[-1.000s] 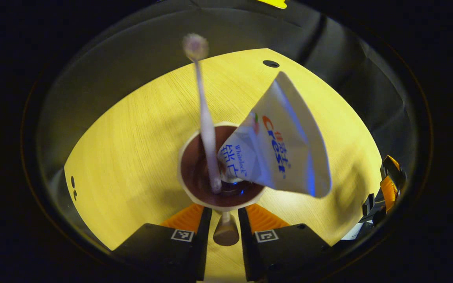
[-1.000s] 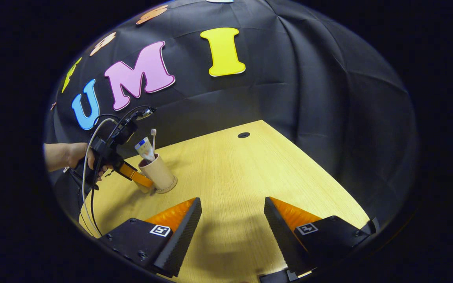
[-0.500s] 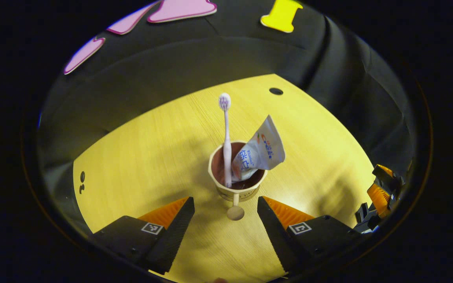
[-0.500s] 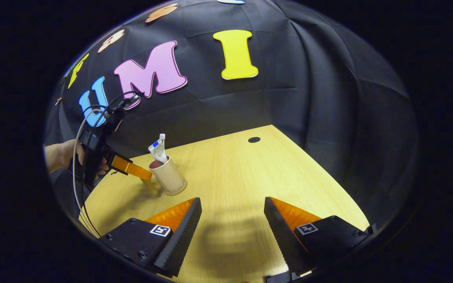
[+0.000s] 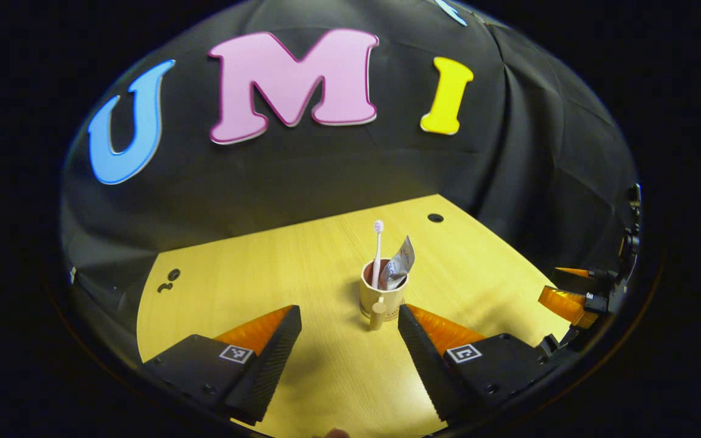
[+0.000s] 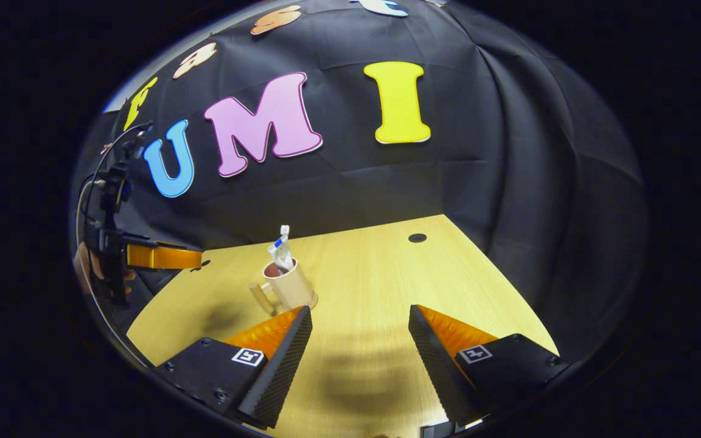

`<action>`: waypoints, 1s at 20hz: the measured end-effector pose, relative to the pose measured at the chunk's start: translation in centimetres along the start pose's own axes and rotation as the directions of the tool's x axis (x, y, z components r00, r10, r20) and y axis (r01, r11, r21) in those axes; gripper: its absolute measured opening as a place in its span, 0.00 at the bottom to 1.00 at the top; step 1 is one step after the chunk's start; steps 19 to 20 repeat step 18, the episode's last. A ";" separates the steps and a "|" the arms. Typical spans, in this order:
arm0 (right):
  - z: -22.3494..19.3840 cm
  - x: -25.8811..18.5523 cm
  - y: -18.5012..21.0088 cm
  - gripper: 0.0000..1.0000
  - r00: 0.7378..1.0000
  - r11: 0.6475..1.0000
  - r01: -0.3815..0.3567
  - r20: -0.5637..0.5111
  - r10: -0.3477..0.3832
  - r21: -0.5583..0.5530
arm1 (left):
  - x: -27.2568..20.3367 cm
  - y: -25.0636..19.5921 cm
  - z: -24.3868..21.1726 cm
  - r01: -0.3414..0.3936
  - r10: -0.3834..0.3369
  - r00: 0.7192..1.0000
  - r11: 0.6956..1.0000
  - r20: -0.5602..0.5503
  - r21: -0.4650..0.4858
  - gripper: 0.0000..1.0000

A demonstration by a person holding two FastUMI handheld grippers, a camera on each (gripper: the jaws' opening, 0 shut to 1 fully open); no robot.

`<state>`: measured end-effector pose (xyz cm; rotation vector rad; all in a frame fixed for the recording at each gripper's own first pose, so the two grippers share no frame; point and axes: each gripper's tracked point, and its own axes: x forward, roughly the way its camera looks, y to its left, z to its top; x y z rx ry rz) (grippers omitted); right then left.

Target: Put the toothbrush and toothpaste on the desktop into the cup, then pick up the cup and place it on the coaster on the desktop.

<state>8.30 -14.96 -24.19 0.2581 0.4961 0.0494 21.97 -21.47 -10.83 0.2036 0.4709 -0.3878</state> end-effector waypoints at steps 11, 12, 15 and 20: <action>4.1 -8.6 6.4 0.98 0.995 0.996 -0.075 0.055 0.078 -0.043 | -19.5 3.5 -0.7 -0.135 0.175 0.917 0.982 0.358 -0.133 0.99; 3.9 -9.5 6.7 0.99 0.996 0.996 -0.078 0.050 0.080 -0.040 | -21.4 3.5 -0.8 -0.141 0.191 0.904 0.978 0.382 -0.156 0.99; 4.2 -12.1 8.0 0.98 0.994 0.996 -0.082 0.072 0.084 -0.025 | -26.3 3.6 0.1 -0.135 0.233 0.847 0.964 0.478 -0.230 0.99; 3.5 -14.0 9.0 0.99 0.994 0.996 -0.086 0.068 0.087 -0.025 | -29.1 3.8 -1.3 -0.144 0.254 0.827 0.958 0.502 -0.248 1.00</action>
